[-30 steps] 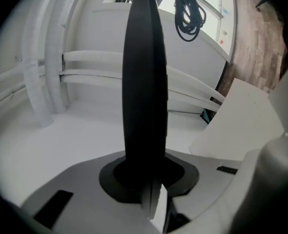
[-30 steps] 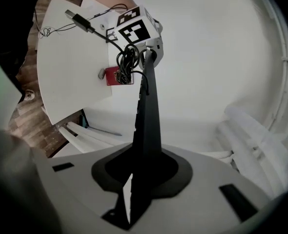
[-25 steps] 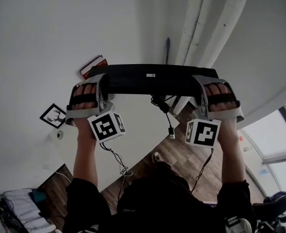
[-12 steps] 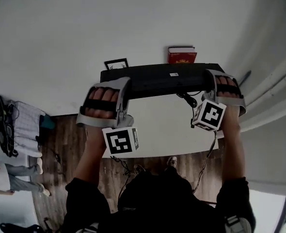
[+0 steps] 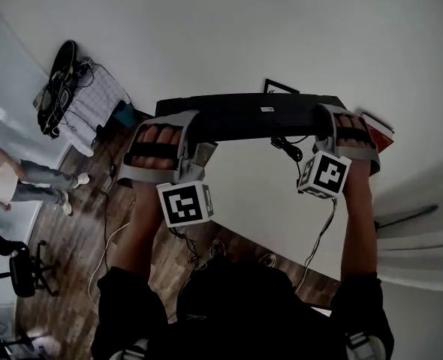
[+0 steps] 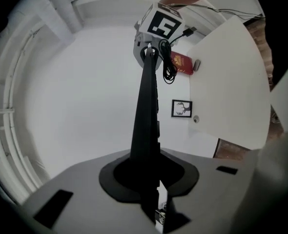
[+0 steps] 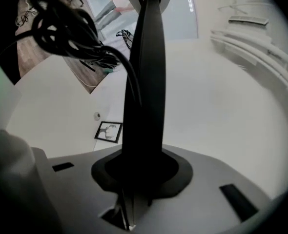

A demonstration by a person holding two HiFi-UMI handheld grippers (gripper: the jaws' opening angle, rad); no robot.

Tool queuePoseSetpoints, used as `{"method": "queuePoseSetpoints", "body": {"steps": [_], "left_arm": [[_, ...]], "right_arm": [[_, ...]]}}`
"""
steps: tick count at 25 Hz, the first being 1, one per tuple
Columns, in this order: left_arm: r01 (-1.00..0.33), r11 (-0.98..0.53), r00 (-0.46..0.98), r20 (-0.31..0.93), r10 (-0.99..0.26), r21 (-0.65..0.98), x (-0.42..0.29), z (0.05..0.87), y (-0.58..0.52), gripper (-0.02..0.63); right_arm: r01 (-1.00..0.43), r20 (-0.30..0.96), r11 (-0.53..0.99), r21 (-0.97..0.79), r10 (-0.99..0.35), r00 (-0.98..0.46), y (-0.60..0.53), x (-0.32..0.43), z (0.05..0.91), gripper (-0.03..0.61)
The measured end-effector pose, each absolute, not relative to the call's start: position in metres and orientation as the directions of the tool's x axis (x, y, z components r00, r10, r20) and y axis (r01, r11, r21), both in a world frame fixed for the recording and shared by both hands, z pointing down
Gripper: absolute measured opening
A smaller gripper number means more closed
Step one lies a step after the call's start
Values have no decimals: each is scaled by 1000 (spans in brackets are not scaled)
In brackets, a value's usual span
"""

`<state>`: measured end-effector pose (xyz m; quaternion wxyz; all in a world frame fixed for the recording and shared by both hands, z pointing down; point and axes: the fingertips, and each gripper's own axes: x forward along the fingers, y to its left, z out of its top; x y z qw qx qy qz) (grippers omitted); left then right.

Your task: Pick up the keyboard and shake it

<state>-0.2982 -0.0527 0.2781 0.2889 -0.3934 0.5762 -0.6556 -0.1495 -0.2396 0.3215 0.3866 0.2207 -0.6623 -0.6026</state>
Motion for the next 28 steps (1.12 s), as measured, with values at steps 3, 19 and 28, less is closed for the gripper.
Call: {"method": "queuePoseSetpoints", "body": {"steps": [3,19,28], "left_arm": [[-125,-125,-583,175,-793,-984,-345,270,-26,77],[-216,-115,-405,196,-893,-970,-317,276,-87,87],[-200,-161,-279,214,-936,-966,-269,294,-150,81]], "right_arm": [[180,227,141,973,-703,-674,-210,-196,310,94],[189,184,90,978,-801,-569,-224,-127,296,107],[193,177,109,975,-907,-381,-199,-38,277,89]]}}
